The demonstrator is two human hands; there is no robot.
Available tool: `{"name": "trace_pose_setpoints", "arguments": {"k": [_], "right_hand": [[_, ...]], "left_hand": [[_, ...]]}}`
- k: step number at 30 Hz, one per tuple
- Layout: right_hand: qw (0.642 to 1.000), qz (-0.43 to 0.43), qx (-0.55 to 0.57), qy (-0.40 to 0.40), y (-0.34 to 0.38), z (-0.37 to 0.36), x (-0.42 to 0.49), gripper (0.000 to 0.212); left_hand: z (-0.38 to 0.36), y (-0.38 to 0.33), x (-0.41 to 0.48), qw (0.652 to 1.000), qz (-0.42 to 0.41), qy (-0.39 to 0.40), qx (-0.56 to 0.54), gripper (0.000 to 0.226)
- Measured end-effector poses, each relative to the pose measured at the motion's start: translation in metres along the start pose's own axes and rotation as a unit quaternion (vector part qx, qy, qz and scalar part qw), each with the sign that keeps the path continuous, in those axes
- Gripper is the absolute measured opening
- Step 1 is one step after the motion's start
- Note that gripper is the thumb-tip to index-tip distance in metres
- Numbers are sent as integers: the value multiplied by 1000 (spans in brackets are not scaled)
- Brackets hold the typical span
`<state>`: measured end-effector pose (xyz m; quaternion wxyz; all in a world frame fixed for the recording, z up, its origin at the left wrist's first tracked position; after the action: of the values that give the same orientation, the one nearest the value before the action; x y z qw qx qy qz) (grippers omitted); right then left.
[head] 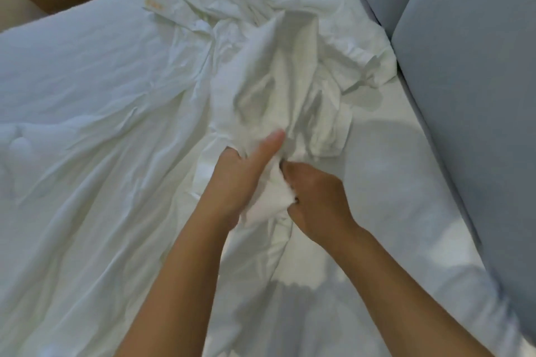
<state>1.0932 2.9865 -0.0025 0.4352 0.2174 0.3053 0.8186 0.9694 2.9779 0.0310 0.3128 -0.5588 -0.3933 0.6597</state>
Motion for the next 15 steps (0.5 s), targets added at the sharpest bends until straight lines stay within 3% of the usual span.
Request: {"name": "trace_pose_setpoints", "arguments": {"k": [2,3,5,7,9,11,15], "right_hand": [[996,60,-58,44,5,-11,-9,62],[995,59,-20,74,5,-18,-14,66],[981,-29,168,94,3,-28,-21,61],[918,-167,356,41,-2,-36,-23,53],[854,-280,439,-8,-7,-42,-15,63],[862,-313,399,21,0,-44,3,83],[911,-258,277,166,32,-60,44,101]], "left_hand": [[11,13,-4,991,29,-114,71,11],[17,19,-5,985,42,-155,57,9],[30,31,-4,978,59,-200,-9,14],[46,42,-10,968,71,-236,-48,17],[57,51,-21,967,58,-249,-16,23],[61,63,-33,965,49,-250,54,33],[59,80,-58,967,53,-235,83,35]]}}
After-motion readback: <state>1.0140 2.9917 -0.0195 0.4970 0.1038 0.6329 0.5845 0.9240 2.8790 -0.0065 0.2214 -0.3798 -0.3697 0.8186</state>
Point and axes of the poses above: each hand's wrist, its own x-axis towards the middle knuckle, its own z-axis out of the back of the hand, y = z × x, the point moved 2 cm from there along x, towards the middle knuckle, and after that the axes turned 6 degrees about y, right-handed, at the moved point
